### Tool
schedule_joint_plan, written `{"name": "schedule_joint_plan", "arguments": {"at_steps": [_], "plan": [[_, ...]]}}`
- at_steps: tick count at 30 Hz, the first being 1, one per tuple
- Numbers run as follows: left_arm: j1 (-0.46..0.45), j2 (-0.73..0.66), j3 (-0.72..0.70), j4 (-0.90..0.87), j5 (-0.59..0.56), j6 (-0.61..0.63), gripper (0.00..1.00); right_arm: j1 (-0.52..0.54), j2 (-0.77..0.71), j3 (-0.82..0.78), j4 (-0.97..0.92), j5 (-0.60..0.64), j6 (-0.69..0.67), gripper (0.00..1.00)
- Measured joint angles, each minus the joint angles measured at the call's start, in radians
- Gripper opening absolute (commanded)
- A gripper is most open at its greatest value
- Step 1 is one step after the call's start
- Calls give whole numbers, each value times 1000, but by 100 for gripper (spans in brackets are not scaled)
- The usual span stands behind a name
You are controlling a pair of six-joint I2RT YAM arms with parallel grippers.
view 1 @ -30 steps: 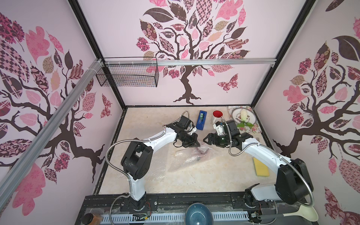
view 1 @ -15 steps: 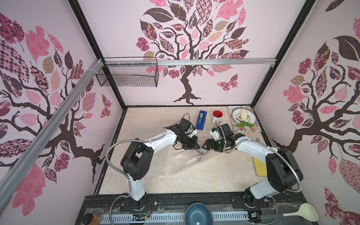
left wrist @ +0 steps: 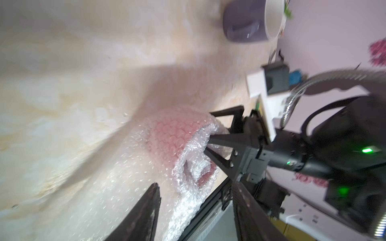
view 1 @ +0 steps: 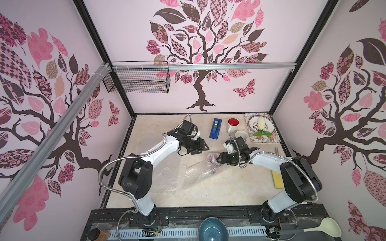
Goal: Wrap mugs in bubble wrap
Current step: Wrap the mug in bubble wrap.
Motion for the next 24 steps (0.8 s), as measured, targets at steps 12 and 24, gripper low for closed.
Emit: {"name": "schedule_joint_plan", "arguments": {"at_steps": [12,24], "plan": [[51,-358,-362,-322,-112,-81,56,18,-16,-9,10,39,44,63],[124,-283,-604,-211,73,-130,52,21,-16,0,-8,43,51,60]]}}
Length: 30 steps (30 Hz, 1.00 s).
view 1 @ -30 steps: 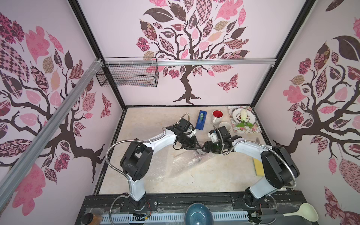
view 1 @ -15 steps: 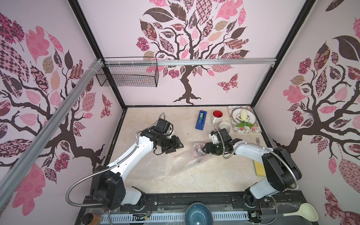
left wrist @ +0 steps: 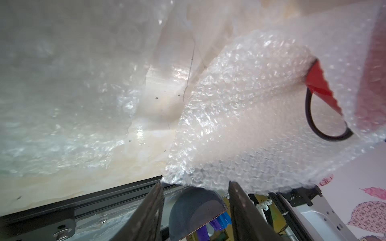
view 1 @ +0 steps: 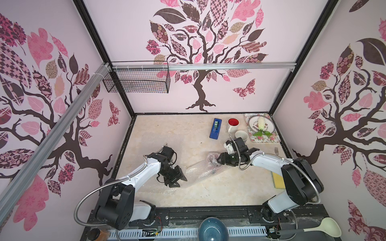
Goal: Wrap mugs in bubble wrap
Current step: Wrap the mug in bubble wrap.
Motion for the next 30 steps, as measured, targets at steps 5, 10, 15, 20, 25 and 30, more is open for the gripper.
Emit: {"name": "schedule_joint_plan", "arguments": {"at_steps": [5,10,15,20,25,30], "plan": [[0,50,-43,114,49,-35,51,3,0,0,0,-1,4,59],[0,96,-71,198,71,-58,50,3,0,3,-5,-1,4,59],[0,97,-76,166,40,-31,56,3,0,6,-12,-1,4,59],[1,64,-95,126,-8,-8,58,3,0,6,-13,-1,4,59],[2,88,-114,195,34,-45,53,3,0,6,-14,-2,4,59],[-33,130,-108,333,73,-109,7,3,0,6,-14,-5,6,54]]}}
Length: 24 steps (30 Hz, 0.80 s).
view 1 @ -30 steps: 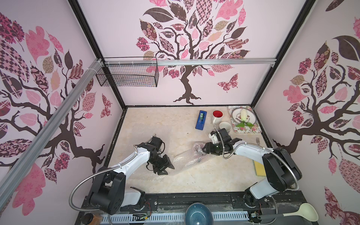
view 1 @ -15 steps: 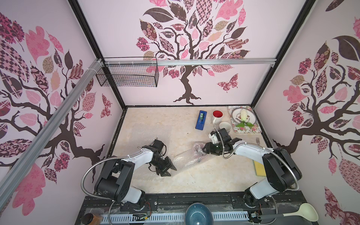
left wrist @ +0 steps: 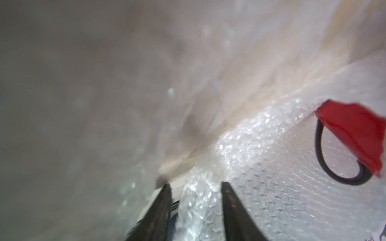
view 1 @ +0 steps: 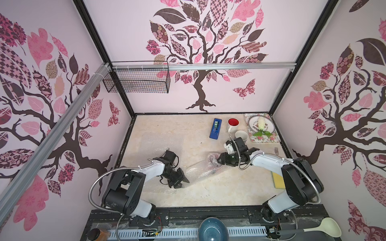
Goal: Wrap mugs in bubble wrap
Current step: Wrap the mug in bubble wrap.
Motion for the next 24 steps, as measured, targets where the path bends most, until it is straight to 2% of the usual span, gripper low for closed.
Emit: {"name": "schedule_joint_plan", "arguments": {"at_steps": [1,5,8,12,21,24], "plan": [[-14,6,6,16,9,-6,0,0,0,0,0,-1,1,54],[-41,-15,84,27,17,-23,0,0,0,0,-1,-3,2,54],[-44,-49,213,44,18,-41,0,0,-3,0,-5,-2,1,54],[-82,-27,395,109,35,-58,0,0,-6,0,-10,2,2,52],[-161,237,571,188,62,-80,0,7,-9,0,-16,8,2,50],[-168,264,583,186,62,-82,0,7,-9,0,-16,8,2,49]]}}
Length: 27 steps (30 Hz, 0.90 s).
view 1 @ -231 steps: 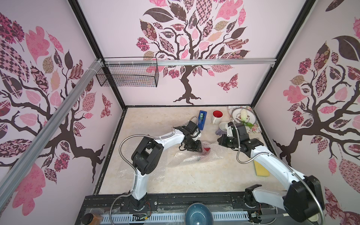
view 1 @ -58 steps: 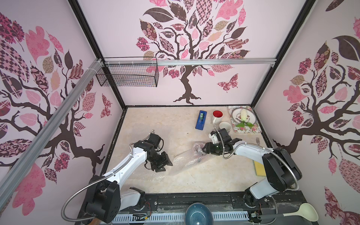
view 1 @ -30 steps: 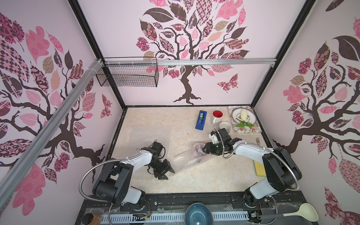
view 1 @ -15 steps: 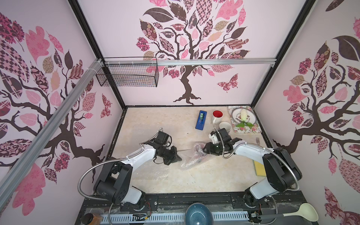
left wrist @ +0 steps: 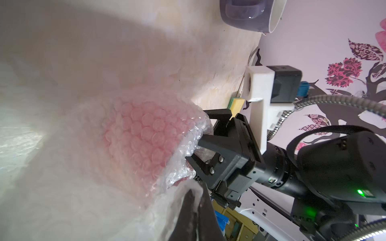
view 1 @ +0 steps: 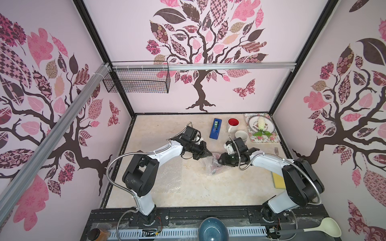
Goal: Wrap mugs in bubble wrap
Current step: Wrap the mug in bubble wrap.
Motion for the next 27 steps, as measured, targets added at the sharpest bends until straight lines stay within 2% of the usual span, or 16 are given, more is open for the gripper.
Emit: {"name": "schedule_joint_plan", "arguments": {"at_steps": [6,11,15,24,27], "plan": [[-36,23,73,-24,-6,17,0,5,0,3,-3,1,3,49],[-78,134,148,-82,-44,59,0,10,-1,5,-7,3,7,49],[-78,193,174,-118,-62,79,0,14,-23,0,-11,-1,14,57],[-80,203,195,-134,-76,101,0,1,-113,-14,-93,10,22,78],[-80,206,195,-131,-73,103,0,-25,-170,-14,-142,31,13,81]]}}
